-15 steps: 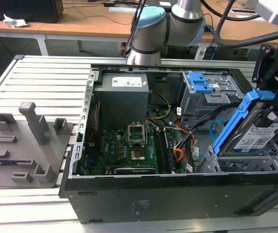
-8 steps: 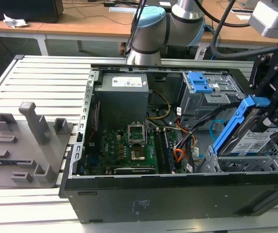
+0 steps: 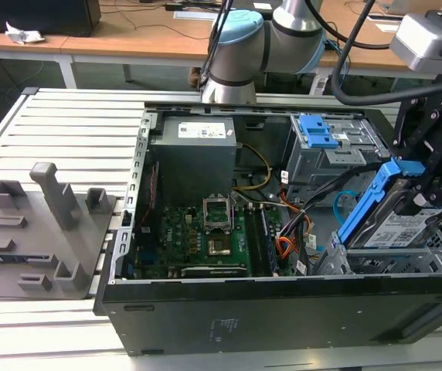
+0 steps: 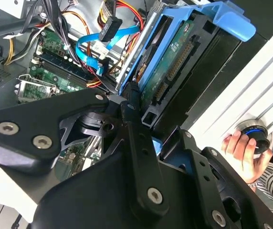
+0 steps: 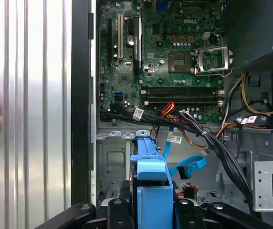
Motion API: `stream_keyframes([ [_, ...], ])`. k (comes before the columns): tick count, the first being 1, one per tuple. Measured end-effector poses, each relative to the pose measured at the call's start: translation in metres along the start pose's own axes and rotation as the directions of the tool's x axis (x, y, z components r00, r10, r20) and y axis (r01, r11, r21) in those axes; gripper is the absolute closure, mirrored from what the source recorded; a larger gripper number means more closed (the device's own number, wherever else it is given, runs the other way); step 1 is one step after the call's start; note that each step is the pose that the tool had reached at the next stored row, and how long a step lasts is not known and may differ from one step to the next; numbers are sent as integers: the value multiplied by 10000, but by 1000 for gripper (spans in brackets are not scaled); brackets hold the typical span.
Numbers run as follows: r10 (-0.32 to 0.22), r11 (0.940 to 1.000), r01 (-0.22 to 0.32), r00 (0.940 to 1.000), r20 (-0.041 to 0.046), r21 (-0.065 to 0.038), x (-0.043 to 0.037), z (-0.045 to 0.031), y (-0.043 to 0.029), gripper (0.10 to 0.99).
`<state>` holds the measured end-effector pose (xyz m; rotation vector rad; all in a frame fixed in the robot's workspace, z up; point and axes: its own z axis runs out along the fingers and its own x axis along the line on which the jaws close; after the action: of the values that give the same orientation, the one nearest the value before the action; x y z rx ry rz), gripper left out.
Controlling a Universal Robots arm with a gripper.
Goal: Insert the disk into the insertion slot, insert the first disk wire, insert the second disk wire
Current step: 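Insert the disk into the insertion slot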
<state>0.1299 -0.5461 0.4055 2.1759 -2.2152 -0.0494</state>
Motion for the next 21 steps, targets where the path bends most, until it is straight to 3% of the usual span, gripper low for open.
stream_keyframes([
  [4, 0, 10000, 0, 10000, -1, 0, 0, 44, -2, 725],
  [10, -1, 10000, 1, 10000, 3, 2, 0, 48, -3, 725],
  [12, -1, 10000, 1, 10000, 0, 0, 0, 49, -3, 651],
  [15, -1, 10000, 1, 10000, -1, 0, 0, 50, -3, 651],
  [17, 0, 10000, 0, 10000, 0, 1, 0, 51, -3, 729],
  [18, -1, 10000, 1, 10000, 0, 0, 0, 52, -3, 855],
  [20, -1, 10000, 1, 10000, 0, 1, 0, 53, -3, 973],
  [21, -1, 10000, 1, 10000, 0, 0, 0, 53, -3, 980],
])
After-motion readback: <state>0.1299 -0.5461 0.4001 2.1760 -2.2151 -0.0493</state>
